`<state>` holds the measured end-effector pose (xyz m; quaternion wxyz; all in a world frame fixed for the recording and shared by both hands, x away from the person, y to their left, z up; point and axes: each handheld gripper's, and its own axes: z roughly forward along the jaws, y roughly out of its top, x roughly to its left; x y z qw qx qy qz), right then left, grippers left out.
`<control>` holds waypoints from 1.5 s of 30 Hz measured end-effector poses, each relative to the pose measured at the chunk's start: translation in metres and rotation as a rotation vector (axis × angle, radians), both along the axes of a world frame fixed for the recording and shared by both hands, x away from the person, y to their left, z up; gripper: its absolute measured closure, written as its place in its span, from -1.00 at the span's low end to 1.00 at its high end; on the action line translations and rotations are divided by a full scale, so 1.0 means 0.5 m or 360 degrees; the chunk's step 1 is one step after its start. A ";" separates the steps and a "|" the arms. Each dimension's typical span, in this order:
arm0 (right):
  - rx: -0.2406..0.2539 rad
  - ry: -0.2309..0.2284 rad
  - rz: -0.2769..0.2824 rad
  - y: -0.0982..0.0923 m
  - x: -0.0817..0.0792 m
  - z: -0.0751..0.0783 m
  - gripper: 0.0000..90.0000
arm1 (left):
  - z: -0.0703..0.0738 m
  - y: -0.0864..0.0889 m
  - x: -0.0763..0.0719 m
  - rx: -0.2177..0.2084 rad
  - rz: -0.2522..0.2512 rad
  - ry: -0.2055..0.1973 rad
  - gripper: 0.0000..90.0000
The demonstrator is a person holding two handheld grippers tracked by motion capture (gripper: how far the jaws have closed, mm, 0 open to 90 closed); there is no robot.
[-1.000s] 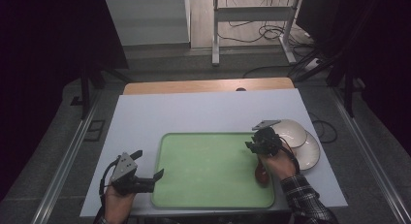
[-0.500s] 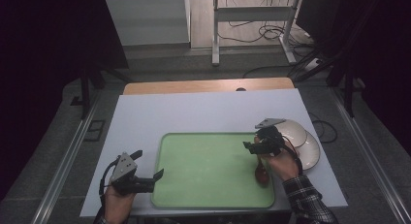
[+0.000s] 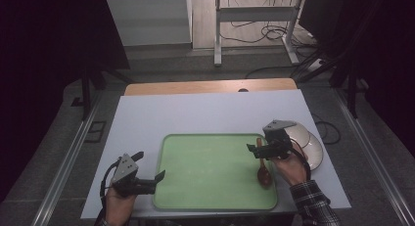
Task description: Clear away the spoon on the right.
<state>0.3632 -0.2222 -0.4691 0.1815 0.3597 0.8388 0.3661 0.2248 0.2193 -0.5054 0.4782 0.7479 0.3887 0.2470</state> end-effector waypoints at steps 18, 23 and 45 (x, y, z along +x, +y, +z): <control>0.0057 -0.0024 0.0060 -0.020 -0.033 0.012 -0.95 | -0.001 0.000 0.000 0.0004 0.0003 -0.0002 -0.97; 0.0041 0.0017 0.0079 -0.027 -0.040 0.009 -0.97 | 0.000 -0.001 0.000 0.0006 0.0003 -0.0003 -0.97; -0.0007 -0.0032 0.0062 -0.067 -0.091 0.013 -1.00 | -0.001 -0.001 0.000 0.0005 0.0003 -0.0003 -0.97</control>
